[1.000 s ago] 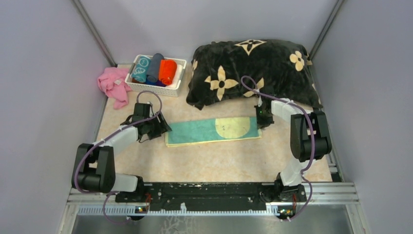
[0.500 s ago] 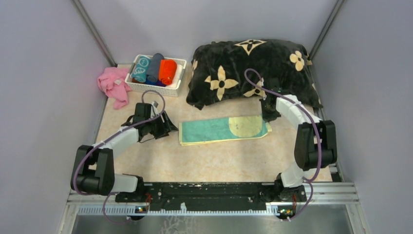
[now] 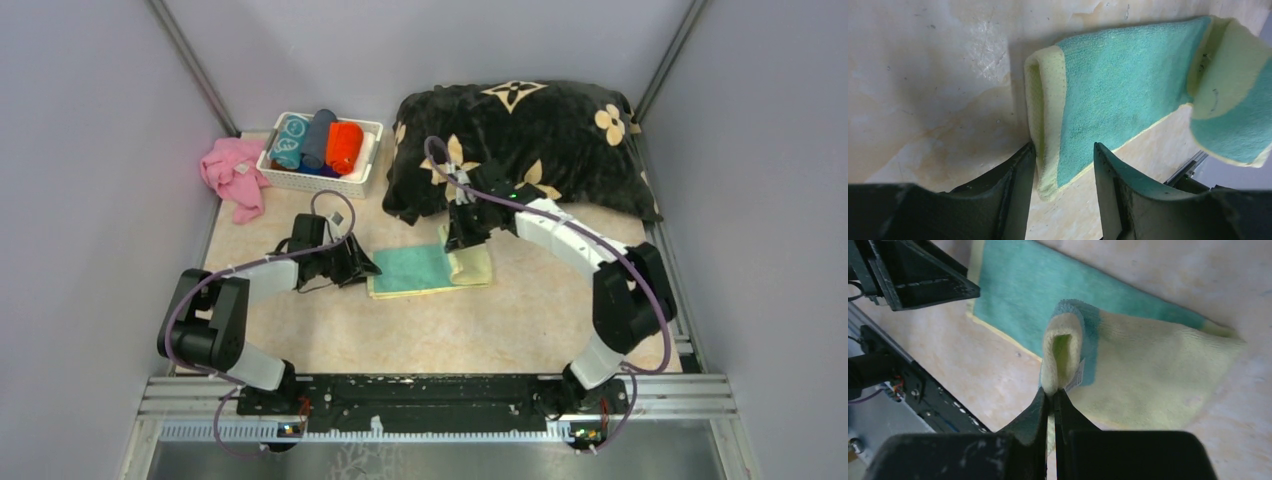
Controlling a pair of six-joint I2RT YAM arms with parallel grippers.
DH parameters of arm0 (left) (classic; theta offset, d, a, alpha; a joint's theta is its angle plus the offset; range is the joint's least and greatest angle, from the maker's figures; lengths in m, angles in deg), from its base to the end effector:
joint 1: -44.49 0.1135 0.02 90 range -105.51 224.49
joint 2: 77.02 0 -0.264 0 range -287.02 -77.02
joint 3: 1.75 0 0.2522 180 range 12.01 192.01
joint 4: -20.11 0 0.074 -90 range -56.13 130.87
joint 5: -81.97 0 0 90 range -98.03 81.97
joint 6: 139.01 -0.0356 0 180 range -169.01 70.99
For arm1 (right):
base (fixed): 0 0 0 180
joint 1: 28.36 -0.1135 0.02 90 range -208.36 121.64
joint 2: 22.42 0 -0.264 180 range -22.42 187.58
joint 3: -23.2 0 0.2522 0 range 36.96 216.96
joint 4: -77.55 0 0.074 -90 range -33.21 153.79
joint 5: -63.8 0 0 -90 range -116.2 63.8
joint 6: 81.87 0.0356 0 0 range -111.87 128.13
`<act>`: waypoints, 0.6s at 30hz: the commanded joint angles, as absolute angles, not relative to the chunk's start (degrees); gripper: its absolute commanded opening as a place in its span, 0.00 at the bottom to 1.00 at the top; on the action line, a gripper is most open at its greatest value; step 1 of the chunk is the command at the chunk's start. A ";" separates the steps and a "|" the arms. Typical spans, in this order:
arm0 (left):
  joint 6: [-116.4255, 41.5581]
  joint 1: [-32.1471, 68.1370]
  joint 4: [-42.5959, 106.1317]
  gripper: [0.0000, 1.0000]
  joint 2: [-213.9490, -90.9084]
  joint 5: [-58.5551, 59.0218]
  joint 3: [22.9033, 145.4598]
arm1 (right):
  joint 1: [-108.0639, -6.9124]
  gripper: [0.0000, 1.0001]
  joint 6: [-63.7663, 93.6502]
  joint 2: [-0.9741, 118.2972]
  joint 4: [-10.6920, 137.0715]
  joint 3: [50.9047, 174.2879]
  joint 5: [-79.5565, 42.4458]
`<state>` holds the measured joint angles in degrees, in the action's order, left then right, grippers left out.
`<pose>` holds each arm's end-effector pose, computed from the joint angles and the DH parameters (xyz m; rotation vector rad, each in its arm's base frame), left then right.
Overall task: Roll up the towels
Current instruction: Fold the towel at the center of the board.
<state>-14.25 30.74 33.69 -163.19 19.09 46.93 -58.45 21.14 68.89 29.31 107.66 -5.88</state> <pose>0.2573 -0.0797 0.1412 -0.2518 2.5528 -0.9331 0.2862 0.1801 0.2593 -0.5324 2.5562 0.7356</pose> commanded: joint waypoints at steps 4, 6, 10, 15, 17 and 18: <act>-13.51 30.26 30.19 0.46 -164.10 20.15 43.38 | -68.07 0.00 33.09 79.81 38.54 116.48 -4.64; -13.40 30.13 29.94 0.41 -164.04 20.14 42.99 | -69.71 0.00 34.50 82.30 38.77 119.02 -5.92; -13.42 29.84 29.60 0.33 -163.86 20.00 42.45 | -71.71 0.00 37.48 86.49 38.38 123.13 -8.71; -13.53 29.65 29.73 0.31 -163.72 19.66 42.16 | -72.91 0.00 39.03 90.08 37.33 125.89 -9.76; -13.51 29.51 29.69 0.30 -163.60 19.53 42.24 | -73.50 0.00 39.78 90.74 37.88 126.34 -10.37; -13.49 29.41 29.74 0.30 -163.55 19.37 42.31 | -73.73 0.00 40.22 90.99 38.35 126.35 -10.66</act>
<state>-12.92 30.04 29.38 -163.26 20.09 43.26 -72.52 37.43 89.89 35.97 123.26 -8.74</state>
